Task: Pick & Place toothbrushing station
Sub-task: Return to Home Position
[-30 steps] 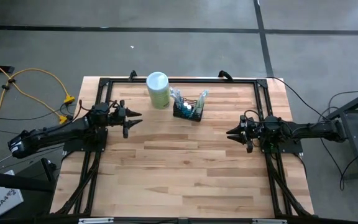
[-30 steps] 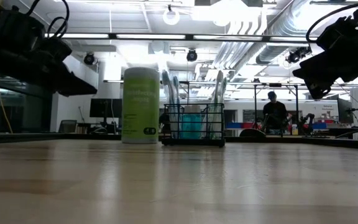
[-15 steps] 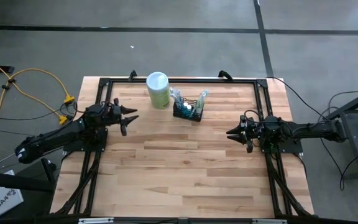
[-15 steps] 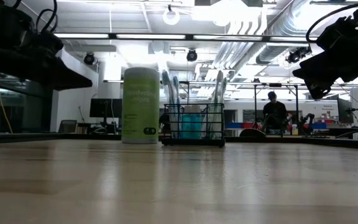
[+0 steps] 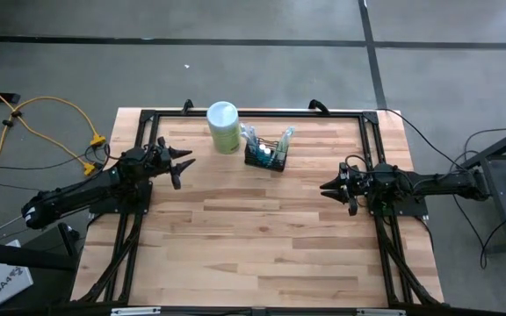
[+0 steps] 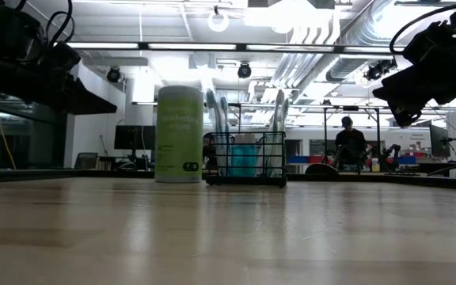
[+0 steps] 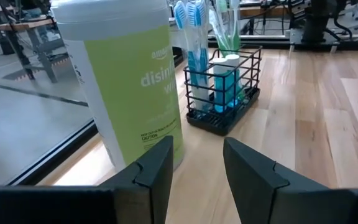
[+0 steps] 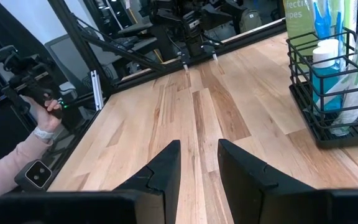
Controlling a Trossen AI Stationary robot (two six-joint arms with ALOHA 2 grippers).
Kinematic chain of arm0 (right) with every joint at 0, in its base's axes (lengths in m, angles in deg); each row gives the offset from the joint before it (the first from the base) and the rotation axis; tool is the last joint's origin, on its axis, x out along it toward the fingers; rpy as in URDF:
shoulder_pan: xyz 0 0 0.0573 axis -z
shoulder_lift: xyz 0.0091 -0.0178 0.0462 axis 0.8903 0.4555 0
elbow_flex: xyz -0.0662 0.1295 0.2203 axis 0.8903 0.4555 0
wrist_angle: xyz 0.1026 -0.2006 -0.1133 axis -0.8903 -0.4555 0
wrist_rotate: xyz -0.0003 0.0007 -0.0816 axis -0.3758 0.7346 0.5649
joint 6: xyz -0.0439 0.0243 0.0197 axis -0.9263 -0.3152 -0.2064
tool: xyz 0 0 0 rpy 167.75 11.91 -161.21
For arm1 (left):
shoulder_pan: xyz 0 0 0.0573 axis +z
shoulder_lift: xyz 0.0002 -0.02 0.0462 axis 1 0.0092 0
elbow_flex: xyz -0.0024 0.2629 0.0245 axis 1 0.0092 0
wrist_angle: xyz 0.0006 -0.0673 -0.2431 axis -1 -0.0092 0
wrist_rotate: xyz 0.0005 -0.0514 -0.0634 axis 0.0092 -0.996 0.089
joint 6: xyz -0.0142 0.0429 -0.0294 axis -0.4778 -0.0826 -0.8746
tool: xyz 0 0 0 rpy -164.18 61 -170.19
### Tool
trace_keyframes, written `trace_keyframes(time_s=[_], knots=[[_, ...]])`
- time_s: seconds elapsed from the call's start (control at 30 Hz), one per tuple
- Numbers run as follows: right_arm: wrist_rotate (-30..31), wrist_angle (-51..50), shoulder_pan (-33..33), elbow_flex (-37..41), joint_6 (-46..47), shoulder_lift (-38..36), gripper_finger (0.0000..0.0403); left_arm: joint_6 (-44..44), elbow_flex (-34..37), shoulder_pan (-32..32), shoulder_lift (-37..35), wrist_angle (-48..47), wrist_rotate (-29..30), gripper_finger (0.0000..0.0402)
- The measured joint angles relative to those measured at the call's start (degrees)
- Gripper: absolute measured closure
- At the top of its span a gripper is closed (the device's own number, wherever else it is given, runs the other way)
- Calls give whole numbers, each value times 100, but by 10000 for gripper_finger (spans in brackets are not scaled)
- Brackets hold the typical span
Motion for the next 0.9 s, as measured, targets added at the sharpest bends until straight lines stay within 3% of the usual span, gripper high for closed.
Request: trace_keyframes(time_s=[0.9], knots=[[3, 389, 4, -1, -559, -128, 304, -115, 0, -26, -52, -2, -73, 265]])
